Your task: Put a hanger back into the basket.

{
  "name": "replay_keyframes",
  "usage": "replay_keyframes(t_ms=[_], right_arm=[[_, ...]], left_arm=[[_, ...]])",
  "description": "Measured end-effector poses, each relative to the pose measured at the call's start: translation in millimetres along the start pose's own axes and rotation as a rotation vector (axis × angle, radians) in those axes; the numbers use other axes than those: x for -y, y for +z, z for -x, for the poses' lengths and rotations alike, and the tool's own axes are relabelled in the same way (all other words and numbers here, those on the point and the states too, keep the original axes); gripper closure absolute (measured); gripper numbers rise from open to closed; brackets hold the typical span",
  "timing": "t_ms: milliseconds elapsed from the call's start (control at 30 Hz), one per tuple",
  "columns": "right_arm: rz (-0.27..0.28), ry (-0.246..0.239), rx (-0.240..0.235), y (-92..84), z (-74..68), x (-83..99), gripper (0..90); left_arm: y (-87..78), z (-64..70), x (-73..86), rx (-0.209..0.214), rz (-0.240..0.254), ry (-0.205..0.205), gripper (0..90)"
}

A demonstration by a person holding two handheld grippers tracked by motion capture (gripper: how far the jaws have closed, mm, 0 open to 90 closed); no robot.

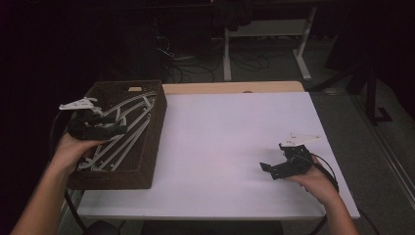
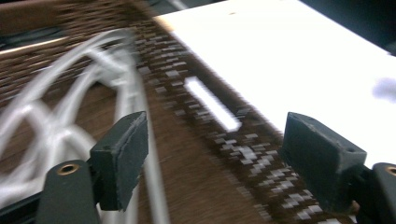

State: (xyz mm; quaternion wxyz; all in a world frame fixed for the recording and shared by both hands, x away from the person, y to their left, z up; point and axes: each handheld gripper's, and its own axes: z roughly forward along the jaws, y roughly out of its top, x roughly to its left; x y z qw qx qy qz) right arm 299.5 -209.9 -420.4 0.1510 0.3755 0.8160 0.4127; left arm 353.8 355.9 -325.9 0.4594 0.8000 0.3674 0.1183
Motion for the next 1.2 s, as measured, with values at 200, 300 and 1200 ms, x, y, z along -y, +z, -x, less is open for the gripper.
replay_keyframes(t_ms=[200,300,1200], right_arm=[[0.026,-0.007,-0.012,-8.1,-2.5,-13.7,0.0],[0.037,-0.013,-0.02,-11.8,-3.4,-19.6,0.0],[0.077,-0.027,-0.026,-23.1,-1.5,-35.5,0.0]], left_arm=[[19.0,34.1,-2.5,0.109,0.025,0.057,14.3],[27.8,46.8,-1.8,0.147,0.028,0.078,12.3],[43.8,64.4,4.0,0.192,0.024,0.134,2.8]])
